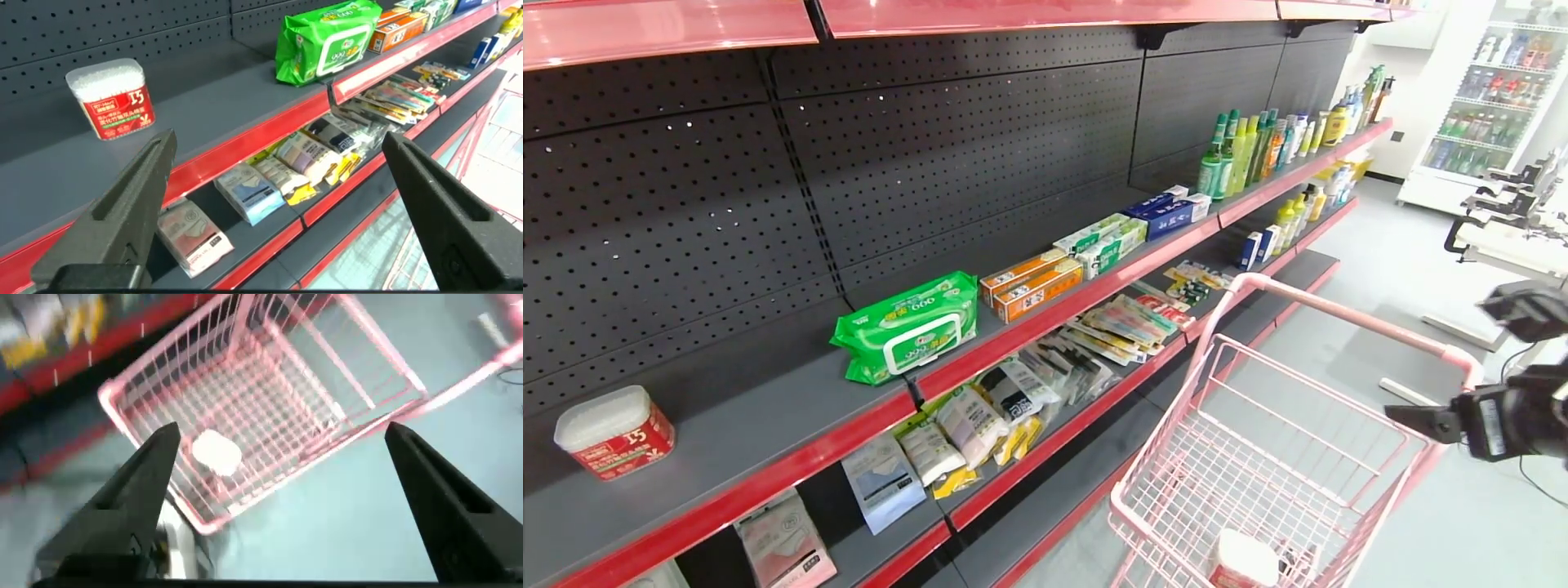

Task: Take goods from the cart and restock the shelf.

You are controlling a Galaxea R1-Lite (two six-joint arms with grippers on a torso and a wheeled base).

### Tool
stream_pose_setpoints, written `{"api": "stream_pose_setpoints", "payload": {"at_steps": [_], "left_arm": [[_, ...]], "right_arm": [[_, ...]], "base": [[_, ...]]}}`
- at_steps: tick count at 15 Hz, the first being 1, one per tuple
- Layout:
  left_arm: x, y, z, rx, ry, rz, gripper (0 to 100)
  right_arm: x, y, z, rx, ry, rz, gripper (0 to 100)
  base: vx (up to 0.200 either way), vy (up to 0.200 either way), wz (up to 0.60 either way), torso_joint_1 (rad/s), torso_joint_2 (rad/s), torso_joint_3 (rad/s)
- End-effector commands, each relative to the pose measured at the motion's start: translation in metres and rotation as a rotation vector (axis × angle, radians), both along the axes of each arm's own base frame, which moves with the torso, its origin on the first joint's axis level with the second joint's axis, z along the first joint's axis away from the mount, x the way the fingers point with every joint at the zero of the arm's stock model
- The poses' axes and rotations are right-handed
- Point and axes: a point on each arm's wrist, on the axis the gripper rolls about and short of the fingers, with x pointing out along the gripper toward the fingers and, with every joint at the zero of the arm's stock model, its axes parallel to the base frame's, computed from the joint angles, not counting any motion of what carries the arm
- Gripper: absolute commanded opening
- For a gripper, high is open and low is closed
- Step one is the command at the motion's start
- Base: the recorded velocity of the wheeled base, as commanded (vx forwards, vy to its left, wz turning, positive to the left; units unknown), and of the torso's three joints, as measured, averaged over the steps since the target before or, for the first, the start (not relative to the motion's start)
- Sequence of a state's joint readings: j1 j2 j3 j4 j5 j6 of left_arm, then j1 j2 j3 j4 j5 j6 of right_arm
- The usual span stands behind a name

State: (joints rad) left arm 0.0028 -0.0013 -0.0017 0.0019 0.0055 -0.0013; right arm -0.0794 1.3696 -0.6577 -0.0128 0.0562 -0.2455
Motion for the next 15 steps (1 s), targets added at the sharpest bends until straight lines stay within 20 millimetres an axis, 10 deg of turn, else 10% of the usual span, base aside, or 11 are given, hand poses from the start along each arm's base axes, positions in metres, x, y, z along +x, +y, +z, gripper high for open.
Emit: {"api": "stream_pose_setpoints", "payload": {"at_steps": [1,8,15], "left_arm": [[0.0,0.0,-0.001,0.0,0.004,0.001,100],[0.0,0.0,0.0,0.0,0.003,0.001,100],[0.0,0.0,0.0,0.0,0.003,0.001,100]], "right_arm": [[0.072,-0.003,-0.089,-0.053,0.348,0.24,100],[0.092,0.013,-0.15,-0.131,0.45,0.447,100],[0.093,0.009,-0.168,-0.134,0.468,0.47,100]], "base": [[0.0,0.0,0.0,0.0,0.0,0.0],[0.0,0.0,0.0,-0.072,0.16,0.084],[0.0,0.0,0.0,-0.129,0.27,0.143]]}}
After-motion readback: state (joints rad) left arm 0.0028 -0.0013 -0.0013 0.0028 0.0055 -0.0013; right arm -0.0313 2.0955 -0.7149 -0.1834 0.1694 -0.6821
